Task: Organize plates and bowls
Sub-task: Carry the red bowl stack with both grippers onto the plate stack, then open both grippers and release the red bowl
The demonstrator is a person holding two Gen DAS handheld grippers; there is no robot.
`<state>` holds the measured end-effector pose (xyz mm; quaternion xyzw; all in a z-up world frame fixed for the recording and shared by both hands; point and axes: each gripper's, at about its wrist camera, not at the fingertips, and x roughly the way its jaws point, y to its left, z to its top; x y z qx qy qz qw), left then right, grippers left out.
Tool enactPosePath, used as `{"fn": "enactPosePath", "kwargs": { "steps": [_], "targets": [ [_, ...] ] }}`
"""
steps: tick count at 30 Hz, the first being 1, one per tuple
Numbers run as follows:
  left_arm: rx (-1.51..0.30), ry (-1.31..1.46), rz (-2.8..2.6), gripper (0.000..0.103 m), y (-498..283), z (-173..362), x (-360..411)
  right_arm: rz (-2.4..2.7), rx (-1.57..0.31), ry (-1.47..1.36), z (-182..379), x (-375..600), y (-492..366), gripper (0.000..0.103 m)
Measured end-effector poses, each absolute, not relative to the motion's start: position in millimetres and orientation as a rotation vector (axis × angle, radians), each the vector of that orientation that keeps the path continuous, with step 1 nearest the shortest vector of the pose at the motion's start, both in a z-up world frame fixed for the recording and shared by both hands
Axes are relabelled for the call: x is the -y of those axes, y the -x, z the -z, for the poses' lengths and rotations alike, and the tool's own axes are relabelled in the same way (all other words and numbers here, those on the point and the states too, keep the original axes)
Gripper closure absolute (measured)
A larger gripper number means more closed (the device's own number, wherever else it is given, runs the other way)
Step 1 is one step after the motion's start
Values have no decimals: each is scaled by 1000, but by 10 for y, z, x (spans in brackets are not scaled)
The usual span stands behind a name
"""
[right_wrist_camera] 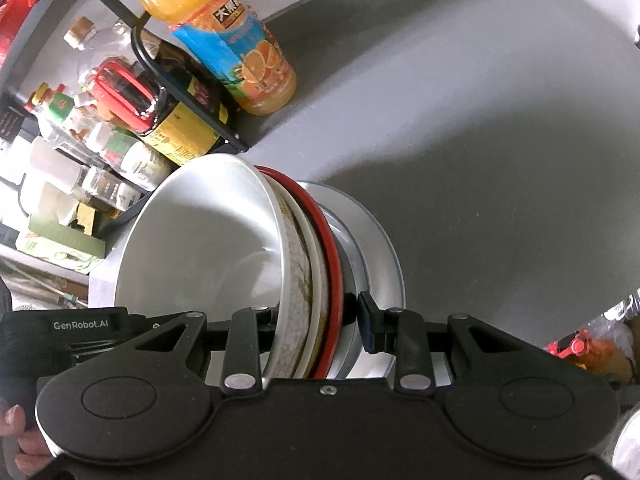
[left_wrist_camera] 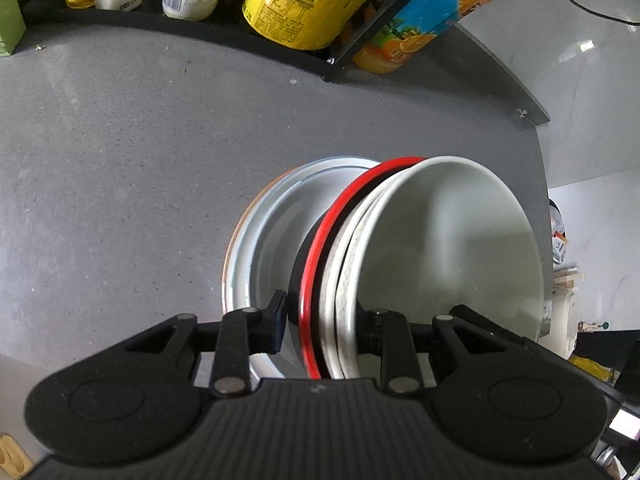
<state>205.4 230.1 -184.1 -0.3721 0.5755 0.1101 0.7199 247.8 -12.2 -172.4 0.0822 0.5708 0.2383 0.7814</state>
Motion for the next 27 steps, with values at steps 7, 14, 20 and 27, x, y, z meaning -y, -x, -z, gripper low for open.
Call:
{"fn": "enactPosePath", "kwargs": {
  "steps": [7,14,20,27],
  "targets": [
    [-1278,821,-212,76,-2094,1897,-2371,-491,-1242,-183,1754,119,-2479,73],
    [-1254,829,-214,73,-2120,1880,-2408,-472,-1251,-226,1779,121,-2487,69],
    [-1220,819,-219,69,-2107,1774,-2420,-499,-1186,-244,1605,199,-2469,60],
    [-1098,718,-293,38,-2047,1371,-2302,-533,-1089,-232,1288,383,-2431,42]
  ]
}}
